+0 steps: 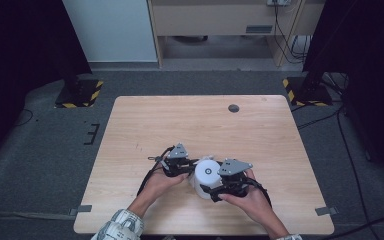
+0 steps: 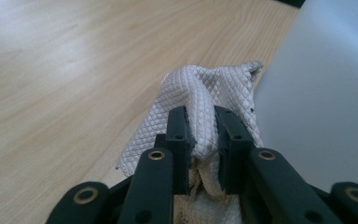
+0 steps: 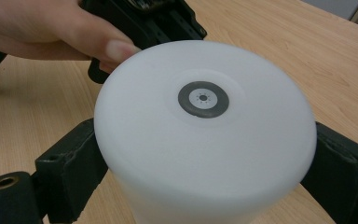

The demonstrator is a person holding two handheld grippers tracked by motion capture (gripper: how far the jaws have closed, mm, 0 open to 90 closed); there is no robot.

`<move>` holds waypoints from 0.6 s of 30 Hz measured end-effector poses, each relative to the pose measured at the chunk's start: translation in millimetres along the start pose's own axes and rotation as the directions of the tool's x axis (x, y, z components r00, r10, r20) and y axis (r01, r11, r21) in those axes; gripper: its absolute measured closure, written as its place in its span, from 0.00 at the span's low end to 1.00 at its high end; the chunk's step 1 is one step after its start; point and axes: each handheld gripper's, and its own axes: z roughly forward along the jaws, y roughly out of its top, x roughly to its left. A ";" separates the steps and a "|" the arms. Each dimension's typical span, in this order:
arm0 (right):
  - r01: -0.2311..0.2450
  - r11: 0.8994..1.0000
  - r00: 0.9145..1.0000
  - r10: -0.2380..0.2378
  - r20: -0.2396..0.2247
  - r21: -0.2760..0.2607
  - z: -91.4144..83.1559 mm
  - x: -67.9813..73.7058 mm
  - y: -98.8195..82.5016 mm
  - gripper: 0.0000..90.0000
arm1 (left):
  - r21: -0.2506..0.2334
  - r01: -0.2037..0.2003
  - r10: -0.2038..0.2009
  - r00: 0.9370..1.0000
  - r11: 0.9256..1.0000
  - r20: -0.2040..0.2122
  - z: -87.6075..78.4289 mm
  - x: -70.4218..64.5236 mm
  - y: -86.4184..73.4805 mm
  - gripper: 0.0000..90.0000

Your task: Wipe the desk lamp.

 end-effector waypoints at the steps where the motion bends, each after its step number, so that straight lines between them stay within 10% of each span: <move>1: 0.002 1.000 1.000 -0.002 -0.001 0.001 -0.1 0.0 0.1 0.10 | 0.009 -0.003 0.003 1.000 1.000 -0.001 1.2 -0.1 -1.1 0.85; 11: -0.011 1.000 1.000 0.011 0.005 -0.005 0.1 -3.5 -0.5 0.10 | 0.054 -0.033 0.032 0.999 0.998 0.004 6.0 -0.1 -5.0 0.85; 18: 0.004 1.000 1.000 -0.004 -0.027 -0.010 1.4 1.9 0.2 0.10 | -0.054 0.007 -0.005 0.999 0.999 0.032 -4.6 -0.3 5.3 0.85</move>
